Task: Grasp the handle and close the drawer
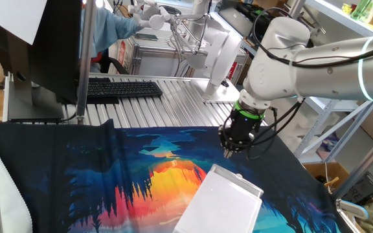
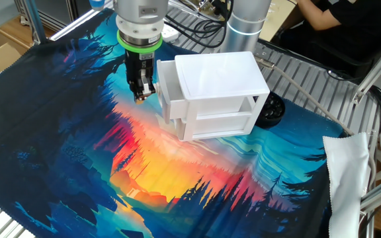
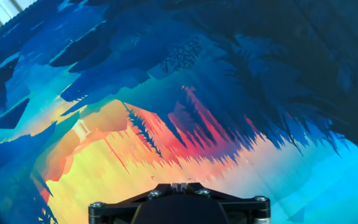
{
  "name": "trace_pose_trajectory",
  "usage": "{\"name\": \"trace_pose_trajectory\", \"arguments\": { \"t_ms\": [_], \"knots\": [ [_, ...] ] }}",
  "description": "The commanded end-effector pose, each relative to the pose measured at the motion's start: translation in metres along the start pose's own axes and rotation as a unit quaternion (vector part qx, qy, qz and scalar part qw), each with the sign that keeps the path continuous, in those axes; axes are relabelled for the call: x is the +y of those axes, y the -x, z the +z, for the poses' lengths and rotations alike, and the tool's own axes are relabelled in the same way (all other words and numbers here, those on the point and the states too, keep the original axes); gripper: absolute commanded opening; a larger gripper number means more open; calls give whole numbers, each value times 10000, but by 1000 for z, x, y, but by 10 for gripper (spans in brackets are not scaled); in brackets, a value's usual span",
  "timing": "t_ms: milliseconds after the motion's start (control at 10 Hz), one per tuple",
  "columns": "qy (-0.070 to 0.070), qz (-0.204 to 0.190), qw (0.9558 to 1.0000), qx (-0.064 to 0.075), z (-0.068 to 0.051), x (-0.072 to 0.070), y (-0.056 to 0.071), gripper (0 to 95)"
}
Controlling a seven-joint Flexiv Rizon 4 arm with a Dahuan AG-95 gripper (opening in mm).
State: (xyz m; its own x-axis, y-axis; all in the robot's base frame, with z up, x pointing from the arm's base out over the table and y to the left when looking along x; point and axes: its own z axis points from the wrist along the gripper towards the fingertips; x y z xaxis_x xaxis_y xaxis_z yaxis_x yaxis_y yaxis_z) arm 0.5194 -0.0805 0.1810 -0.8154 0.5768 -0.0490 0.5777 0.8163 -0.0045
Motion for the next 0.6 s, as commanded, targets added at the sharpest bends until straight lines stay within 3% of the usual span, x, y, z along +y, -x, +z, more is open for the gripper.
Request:
{"name": "trace_pose_trajectory", "arguments": {
  "t_ms": [100, 600],
  "knots": [
    [-8, 31, 10000, 0, 0, -1, -1, 0],
    [20, 154, 9999, -9, 0, -1, 0, 0]
  ]
}}
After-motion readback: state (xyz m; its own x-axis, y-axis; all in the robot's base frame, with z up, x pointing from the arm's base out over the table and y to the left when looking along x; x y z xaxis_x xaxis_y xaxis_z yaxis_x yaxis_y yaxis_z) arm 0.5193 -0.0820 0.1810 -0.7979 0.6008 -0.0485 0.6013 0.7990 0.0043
